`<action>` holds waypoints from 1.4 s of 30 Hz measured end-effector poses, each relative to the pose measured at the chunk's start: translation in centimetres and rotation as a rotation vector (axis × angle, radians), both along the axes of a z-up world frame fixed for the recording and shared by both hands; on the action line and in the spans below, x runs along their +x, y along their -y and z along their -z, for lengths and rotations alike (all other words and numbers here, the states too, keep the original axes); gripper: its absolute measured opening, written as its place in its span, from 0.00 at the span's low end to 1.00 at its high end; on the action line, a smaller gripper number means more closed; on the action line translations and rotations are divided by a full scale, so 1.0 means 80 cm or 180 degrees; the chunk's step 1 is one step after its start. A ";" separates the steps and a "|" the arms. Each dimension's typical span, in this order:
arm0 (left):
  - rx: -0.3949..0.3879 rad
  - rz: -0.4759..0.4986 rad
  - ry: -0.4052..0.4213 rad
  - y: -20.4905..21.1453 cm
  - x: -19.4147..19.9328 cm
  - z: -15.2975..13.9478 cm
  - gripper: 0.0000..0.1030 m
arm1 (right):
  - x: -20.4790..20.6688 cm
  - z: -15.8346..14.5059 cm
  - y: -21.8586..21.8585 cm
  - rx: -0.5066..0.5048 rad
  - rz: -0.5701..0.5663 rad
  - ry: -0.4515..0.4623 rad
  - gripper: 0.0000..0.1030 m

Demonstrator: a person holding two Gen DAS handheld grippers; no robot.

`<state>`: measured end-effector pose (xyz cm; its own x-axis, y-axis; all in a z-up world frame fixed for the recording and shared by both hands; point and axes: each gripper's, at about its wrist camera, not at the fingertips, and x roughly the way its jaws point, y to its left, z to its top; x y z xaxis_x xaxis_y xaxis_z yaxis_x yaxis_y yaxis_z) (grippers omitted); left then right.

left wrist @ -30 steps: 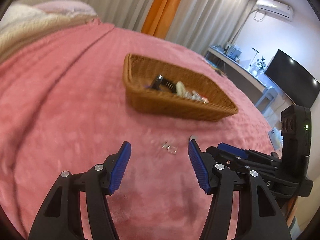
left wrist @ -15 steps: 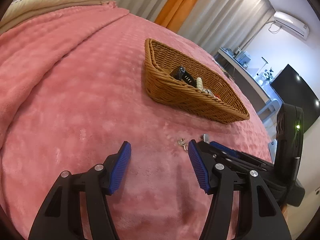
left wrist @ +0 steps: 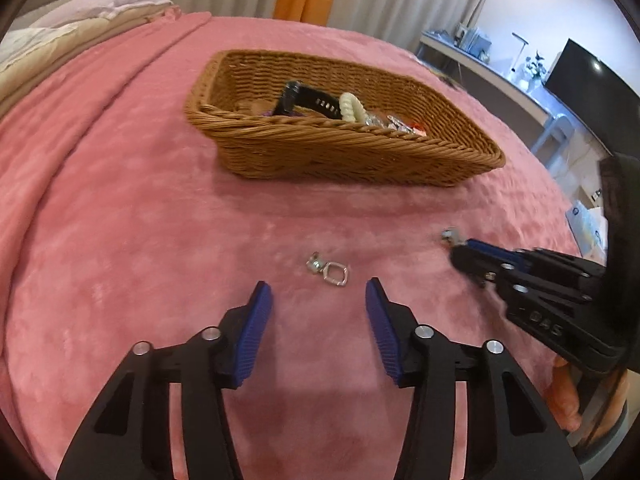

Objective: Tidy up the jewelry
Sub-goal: 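Grasp the small silver ring charm with the left tool while the right tool grasps the silver hair clip, then carry the silver charm and hair clip into the basket and open both tools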

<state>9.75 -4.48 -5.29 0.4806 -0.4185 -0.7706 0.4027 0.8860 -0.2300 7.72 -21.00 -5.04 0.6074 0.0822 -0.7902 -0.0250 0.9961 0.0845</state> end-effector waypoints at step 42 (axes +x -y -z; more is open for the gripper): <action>-0.0833 0.0192 0.0298 -0.037 -0.026 -0.059 0.08 | -0.017 -0.029 -0.021 0.0003 -0.0093 0.0295 0.20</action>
<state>7.65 -1.50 -0.60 0.5127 -0.6274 -0.5861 0.4832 0.7751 -0.4071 6.34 -19.31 -2.72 0.6752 0.1016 -0.7306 -0.0619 0.9948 0.0812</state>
